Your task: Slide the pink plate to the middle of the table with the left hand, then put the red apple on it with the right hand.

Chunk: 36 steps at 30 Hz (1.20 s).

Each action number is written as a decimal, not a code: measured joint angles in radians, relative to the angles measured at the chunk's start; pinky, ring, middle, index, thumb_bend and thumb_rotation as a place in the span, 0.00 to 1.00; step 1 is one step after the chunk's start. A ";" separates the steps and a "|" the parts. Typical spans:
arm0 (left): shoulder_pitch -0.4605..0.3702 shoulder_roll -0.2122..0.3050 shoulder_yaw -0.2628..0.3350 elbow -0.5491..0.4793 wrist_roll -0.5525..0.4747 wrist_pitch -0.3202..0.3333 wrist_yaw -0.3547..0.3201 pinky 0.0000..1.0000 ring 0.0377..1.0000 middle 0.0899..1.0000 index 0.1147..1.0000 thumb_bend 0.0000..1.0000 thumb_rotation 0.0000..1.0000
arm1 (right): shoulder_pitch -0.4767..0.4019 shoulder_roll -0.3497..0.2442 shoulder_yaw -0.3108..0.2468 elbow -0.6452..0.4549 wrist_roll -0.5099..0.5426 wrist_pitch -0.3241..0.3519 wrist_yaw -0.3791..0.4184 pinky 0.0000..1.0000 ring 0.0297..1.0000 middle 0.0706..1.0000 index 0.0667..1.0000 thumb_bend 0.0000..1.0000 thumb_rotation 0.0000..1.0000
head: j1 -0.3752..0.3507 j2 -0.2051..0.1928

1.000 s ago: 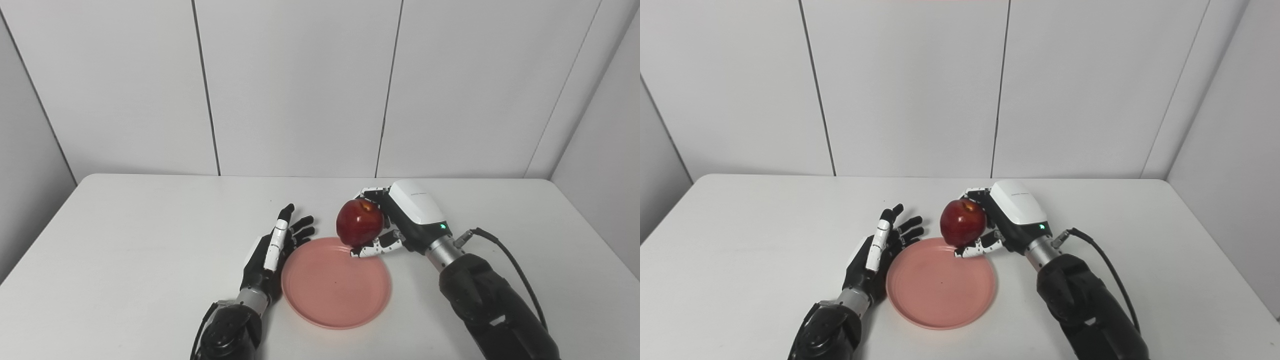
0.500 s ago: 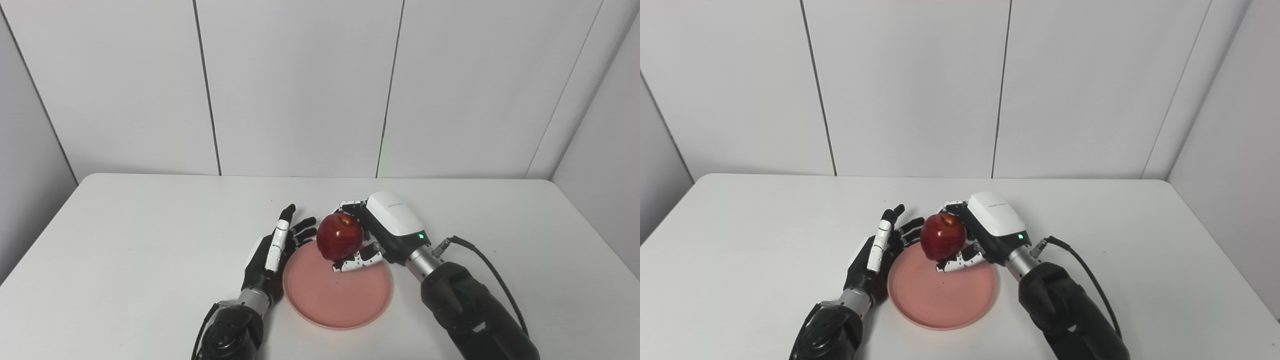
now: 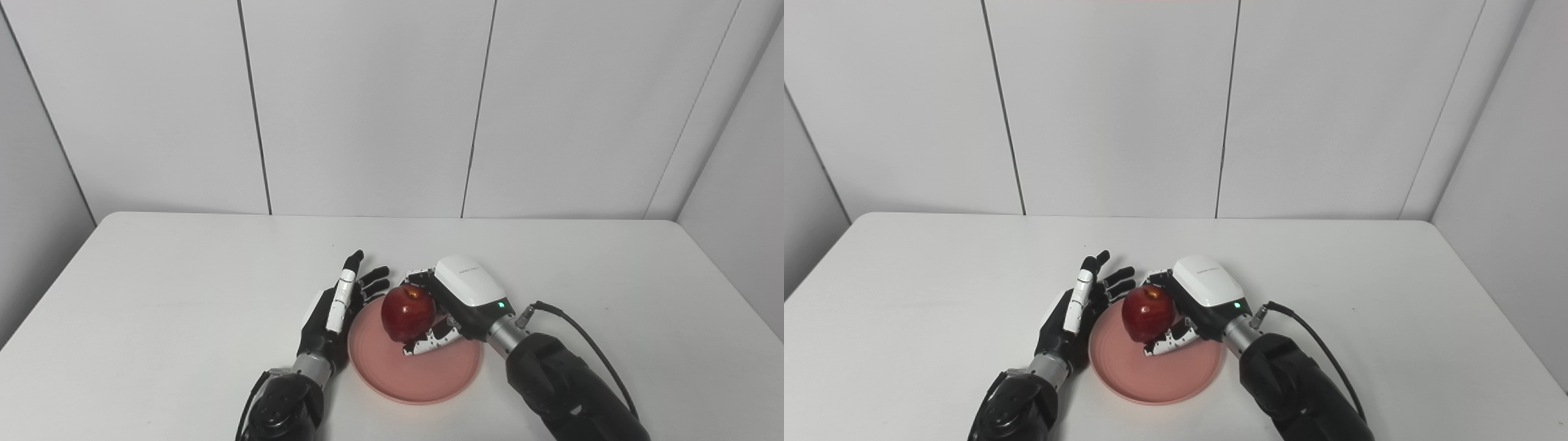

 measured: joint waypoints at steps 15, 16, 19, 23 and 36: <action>0.001 0.001 -0.007 0.000 0.000 0.001 -0.002 0.85 0.85 0.82 1.00 0.77 0.98 | 0.000 0.000 0.011 -0.002 0.000 -0.002 0.026 0.19 0.24 0.30 0.45 0.51 0.17 | -0.005 -0.002; 0.001 0.001 -0.007 0.000 0.000 0.001 -0.003 0.85 0.85 0.82 1.00 0.76 0.99 | 0.000 0.000 0.011 -0.003 0.000 -0.002 0.030 0.19 0.24 0.30 0.45 0.51 0.18 | -0.006 -0.002; 0.001 0.005 -0.013 0.000 0.000 0.001 -0.006 0.85 0.86 0.87 1.00 0.75 1.00 | 0.000 0.000 0.011 -0.009 -0.003 -0.002 0.046 0.20 0.24 0.31 0.47 0.70 0.40 | -0.006 -0.002; 0.000 0.006 -0.018 0.001 0.001 0.001 -0.008 0.84 0.90 0.94 1.00 0.76 0.99 | 0.000 0.000 0.011 -0.010 -0.008 -0.002 0.048 0.26 0.30 0.37 0.53 0.88 0.60 | -0.006 -0.002; -0.001 0.008 -0.023 0.003 0.001 0.001 -0.014 0.85 0.92 0.98 1.00 0.76 0.99 | 0.000 -0.012 0.008 -0.010 -0.006 -0.003 0.046 0.42 0.44 0.48 0.58 1.00 0.66 | -0.009 -0.002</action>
